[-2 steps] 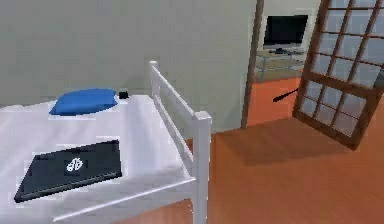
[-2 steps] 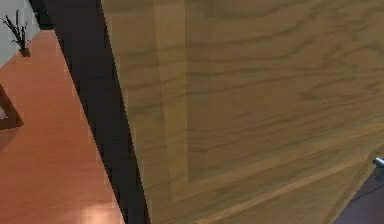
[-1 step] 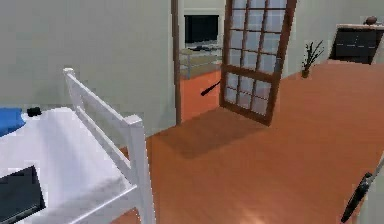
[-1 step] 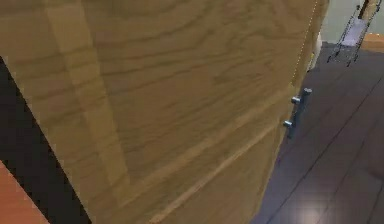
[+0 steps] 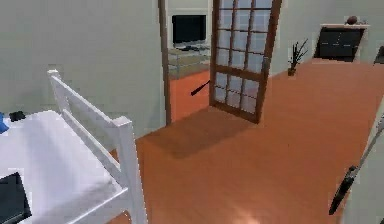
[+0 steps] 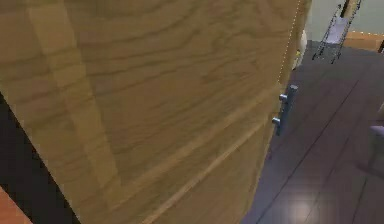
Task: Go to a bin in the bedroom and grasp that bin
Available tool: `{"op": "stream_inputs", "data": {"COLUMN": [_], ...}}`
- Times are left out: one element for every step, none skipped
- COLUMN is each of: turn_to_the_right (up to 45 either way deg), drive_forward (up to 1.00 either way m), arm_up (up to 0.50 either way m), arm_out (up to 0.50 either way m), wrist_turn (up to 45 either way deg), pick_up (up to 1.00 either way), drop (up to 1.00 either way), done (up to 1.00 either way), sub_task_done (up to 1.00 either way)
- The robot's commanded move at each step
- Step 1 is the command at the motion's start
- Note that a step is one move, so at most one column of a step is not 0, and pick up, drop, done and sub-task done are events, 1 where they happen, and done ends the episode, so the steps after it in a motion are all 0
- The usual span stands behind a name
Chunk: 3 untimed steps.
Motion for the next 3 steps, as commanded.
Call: {"op": "stream_inputs", "data": {"turn_to_the_right": [0.0, 12.0, 0.0], "drive_forward": [0.85, 0.0, 1.0], "arm_up": [0.0, 0.0, 0.0], "arm_out": [0.0, 0.0, 0.0], "wrist_turn": [0.0, 0.0, 0.0], "pick_up": [0.0, 0.0, 0.0], "drop": [0.0, 0.0, 0.0], "done": [0.0, 0.0, 0.0], "sub_task_done": [0.0, 0.0, 0.0]}}
